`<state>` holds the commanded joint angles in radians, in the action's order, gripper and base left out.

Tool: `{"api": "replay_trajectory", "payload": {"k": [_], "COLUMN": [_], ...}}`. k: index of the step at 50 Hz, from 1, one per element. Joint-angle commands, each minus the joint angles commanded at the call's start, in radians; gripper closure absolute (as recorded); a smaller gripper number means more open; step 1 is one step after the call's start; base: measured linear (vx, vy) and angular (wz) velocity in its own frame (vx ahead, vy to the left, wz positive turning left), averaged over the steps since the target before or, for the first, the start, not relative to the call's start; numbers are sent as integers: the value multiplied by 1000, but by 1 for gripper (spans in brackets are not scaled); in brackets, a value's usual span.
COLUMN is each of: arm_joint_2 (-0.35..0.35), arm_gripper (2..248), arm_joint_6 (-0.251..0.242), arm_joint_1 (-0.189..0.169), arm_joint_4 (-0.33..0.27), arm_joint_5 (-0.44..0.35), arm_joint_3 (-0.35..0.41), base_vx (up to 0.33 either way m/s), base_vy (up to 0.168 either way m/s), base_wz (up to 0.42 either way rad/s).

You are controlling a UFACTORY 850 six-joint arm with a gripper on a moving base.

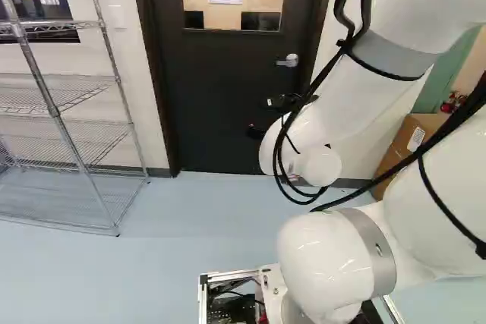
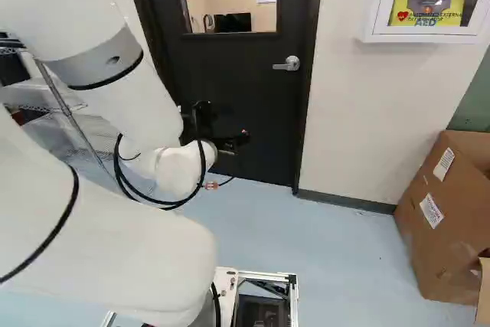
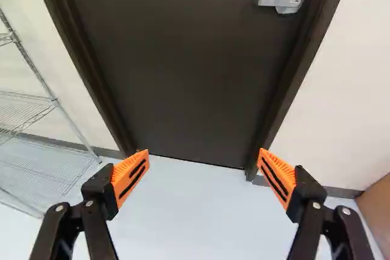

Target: Open the door and move inside

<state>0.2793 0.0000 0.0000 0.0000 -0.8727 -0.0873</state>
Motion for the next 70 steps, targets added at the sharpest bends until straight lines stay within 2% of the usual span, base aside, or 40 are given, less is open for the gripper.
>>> {"api": "replay_trajectory", "payload": {"k": [42,70], "arm_joint_2": [0,0], "arm_gripper": [3,3], "arm_joint_6": [0,0], "arm_joint_1": [0,0], "arm_joint_4": [0,0], "arm_joint_5": [0,0], "arm_joint_3": [0,0], "base_vx": [152,67], "base_vy": [115,39], "base_wz": [-215,-185]}}
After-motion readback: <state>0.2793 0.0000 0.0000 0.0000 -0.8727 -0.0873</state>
